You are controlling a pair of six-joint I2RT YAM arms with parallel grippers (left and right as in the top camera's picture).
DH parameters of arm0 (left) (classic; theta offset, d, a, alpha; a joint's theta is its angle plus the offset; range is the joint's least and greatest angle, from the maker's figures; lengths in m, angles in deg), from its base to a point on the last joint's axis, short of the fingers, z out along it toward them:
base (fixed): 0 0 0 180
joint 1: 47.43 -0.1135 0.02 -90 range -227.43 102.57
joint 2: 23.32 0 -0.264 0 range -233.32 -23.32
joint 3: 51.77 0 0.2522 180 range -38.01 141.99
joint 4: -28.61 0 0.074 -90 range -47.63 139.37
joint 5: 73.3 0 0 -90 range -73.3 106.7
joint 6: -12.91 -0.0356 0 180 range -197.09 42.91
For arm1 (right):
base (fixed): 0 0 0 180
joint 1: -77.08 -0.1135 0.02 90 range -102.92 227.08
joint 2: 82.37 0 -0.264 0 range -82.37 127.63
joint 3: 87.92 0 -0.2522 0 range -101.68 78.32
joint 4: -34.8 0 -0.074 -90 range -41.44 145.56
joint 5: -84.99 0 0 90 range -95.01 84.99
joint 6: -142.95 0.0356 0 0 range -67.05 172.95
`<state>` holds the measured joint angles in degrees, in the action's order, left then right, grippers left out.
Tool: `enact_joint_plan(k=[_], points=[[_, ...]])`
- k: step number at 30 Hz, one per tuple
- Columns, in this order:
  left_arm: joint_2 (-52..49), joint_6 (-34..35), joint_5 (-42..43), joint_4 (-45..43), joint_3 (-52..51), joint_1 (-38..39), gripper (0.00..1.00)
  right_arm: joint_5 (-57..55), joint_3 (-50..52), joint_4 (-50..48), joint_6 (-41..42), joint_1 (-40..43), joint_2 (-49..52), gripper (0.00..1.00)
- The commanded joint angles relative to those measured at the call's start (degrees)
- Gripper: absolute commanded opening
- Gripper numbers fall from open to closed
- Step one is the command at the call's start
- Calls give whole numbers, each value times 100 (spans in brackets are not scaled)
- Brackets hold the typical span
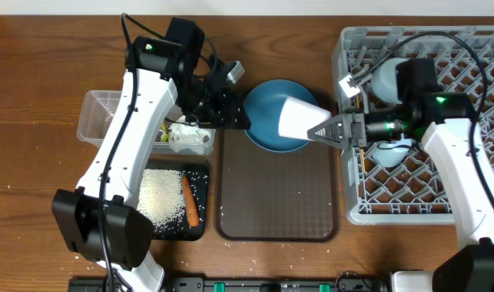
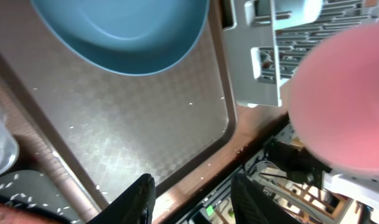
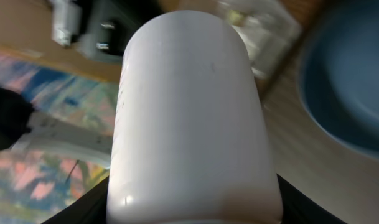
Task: Sort waste into correct bins and load items into the dishwasher rack
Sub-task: 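Open the left gripper and carry the cup right into the rack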
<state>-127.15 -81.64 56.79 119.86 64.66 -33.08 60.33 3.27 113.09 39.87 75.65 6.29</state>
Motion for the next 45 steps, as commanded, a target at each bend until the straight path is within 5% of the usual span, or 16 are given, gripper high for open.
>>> enact_joint_plan(k=[1,5,13,18,45], points=[[-26,15,-225,2,20,-28,42,-520,-17,260,-68,411,-179,42],[-26,15,-225,2,20,-28,42,-1176,-22,691,203,1016,-647,38],[-26,33,-223,2,20,-28,43,-5353,-22,1060,1912,1998,-1596,36],[-26,33,-223,2,20,-28,43,-6492,-20,933,2441,2258,-1652,34],[-28,33,-223,-321,-398,-26,43,-5731,-20,-1093,2481,2179,-120,33]])
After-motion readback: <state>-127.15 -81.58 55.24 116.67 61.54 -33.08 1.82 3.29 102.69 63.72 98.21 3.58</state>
